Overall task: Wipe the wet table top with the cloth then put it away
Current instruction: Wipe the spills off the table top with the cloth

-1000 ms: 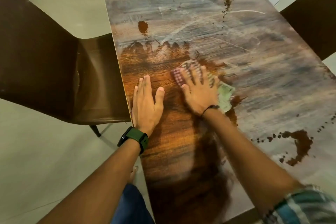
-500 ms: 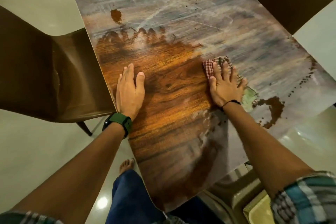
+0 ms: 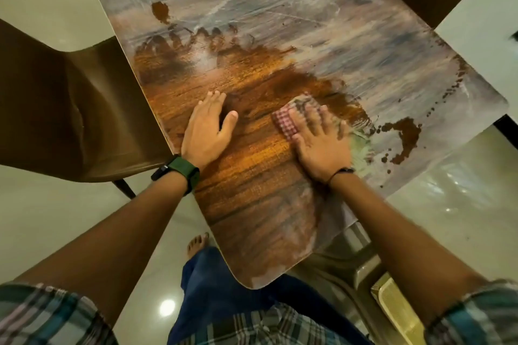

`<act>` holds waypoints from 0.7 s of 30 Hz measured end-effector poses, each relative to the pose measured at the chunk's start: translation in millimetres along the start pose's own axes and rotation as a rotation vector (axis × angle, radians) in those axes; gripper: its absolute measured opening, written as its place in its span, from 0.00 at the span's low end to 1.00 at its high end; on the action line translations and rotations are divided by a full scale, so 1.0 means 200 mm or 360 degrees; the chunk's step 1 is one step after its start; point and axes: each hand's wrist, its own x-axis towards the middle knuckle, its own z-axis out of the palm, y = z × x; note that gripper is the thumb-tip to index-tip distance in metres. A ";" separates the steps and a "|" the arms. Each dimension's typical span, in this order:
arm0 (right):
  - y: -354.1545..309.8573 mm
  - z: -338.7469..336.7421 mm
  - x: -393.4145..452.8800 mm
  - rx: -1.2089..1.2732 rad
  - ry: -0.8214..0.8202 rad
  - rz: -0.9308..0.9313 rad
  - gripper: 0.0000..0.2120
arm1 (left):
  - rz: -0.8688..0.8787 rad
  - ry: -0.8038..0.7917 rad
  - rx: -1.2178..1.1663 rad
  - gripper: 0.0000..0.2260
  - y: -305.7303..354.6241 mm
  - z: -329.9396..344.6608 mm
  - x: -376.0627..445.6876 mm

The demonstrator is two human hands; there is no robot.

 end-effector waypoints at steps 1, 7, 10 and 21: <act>0.12 -0.02 0.03 0.0026 0.0000 0.0157 0.26 | 0.0037 -0.0039 0.0073 0.29 0.02 0.03 -0.03; 0.19 -0.05 -0.06 0.0084 -0.0040 0.0390 0.25 | 0.0111 -0.0152 0.0290 0.26 0.12 0.14 -0.16; -0.14 0.04 -0.37 0.0000 -0.0037 -0.0108 0.26 | 0.0090 -0.0143 0.0154 0.23 0.10 0.14 -0.13; 0.18 0.08 -0.50 -0.0139 0.0005 -0.0641 0.26 | 0.0315 -0.0328 0.0705 0.25 0.11 0.15 -0.18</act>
